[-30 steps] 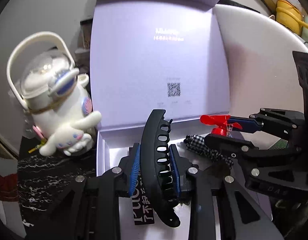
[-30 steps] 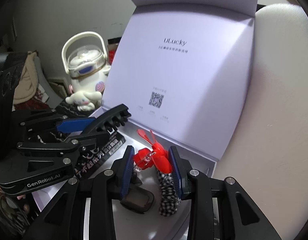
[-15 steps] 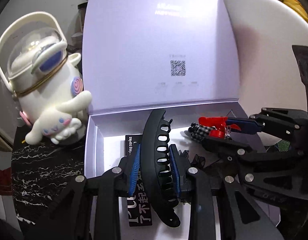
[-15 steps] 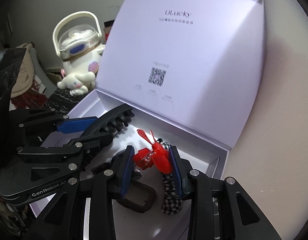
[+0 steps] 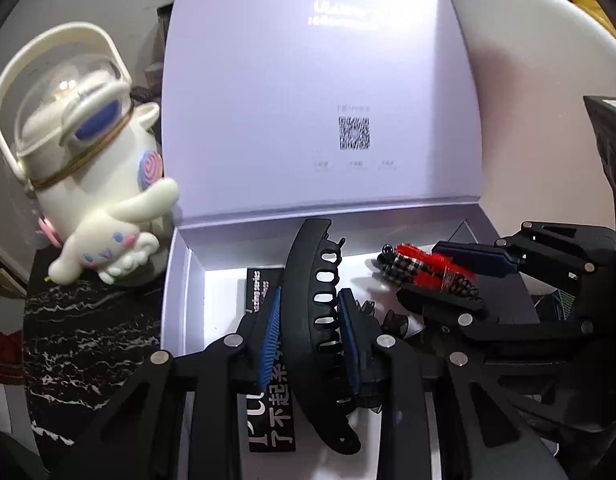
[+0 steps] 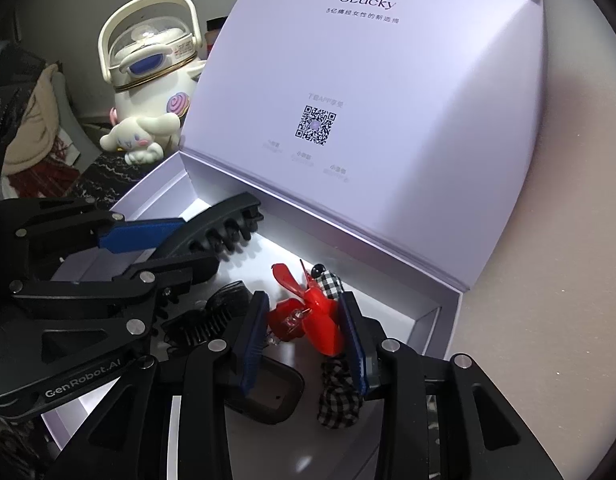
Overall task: Organize rigid objects
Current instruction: 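Lower the red fan into the box and open the right tool while the left tool holds the banana clip, then lower the banana hair clip into the lavender box and open the left tool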
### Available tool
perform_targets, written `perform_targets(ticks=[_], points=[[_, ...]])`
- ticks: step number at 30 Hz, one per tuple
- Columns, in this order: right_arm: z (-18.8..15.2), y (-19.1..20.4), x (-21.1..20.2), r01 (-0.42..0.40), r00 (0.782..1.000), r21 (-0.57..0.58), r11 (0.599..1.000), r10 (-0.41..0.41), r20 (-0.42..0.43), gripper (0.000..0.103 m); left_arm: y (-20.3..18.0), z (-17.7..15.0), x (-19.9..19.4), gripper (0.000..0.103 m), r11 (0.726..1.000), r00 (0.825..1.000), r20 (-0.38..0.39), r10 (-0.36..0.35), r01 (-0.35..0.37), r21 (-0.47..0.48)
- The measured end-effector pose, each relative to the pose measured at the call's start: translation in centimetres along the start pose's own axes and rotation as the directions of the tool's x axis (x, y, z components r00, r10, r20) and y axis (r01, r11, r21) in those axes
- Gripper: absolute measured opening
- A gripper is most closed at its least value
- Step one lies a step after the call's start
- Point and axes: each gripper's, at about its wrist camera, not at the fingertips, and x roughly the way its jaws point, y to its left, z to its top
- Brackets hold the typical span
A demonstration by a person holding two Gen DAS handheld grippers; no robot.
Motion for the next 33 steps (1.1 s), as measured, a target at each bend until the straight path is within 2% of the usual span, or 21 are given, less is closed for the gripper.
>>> perform_targets(ticks=[6,10,13,17,24,27,33], points=[[0.1,0.3,-0.4,-0.005,1.000,0.008,1.000,0.005,0.015,0.037,0.6,-0.1,-1.2,0.028,1.000,1.000,0.026,-0.010,0.010,-0.019],[0.1,0.2,-0.9,0.007,1.000,0.020,1.000,-0.008,0.019,0.048,1.3,-0.2,-1.9,0.028,0.999,0.999,0.036,-0.019,0.020,-0.048],[0.1,0.3,-1.2,0.022,1.000,0.015,1.000,-0.022,0.020,0.051,1.6,-0.1,-2.2,0.028,0.997,0.999,0.017,0.035,-0.034,-0.071],[0.1,0.4,-2.0,0.049,0.998,0.004,0.999,-0.049,0.031,0.060,2.3,-0.2,-3.0,0.028,0.995,0.997,0.026,0.077,-0.076,-0.059],[0.1,0.6,-3.9,0.079,0.995,0.011,0.997,-0.079,0.063,0.063,2.2,0.0,-6.0,0.030,0.993,0.993,0.052,0.106,-0.103,-0.062],[-0.1,0.7,-4.8,0.065,0.995,0.013,0.998,-0.066,0.079,0.064,2.6,-0.3,-6.9,0.030,0.993,0.993,0.059,0.101,-0.097,-0.066],[-0.6,0.6,-6.6,0.069,0.993,0.011,0.998,-0.070,0.098,0.064,2.8,-0.6,-9.5,0.032,0.988,0.988,0.074,0.139,-0.134,-0.074]])
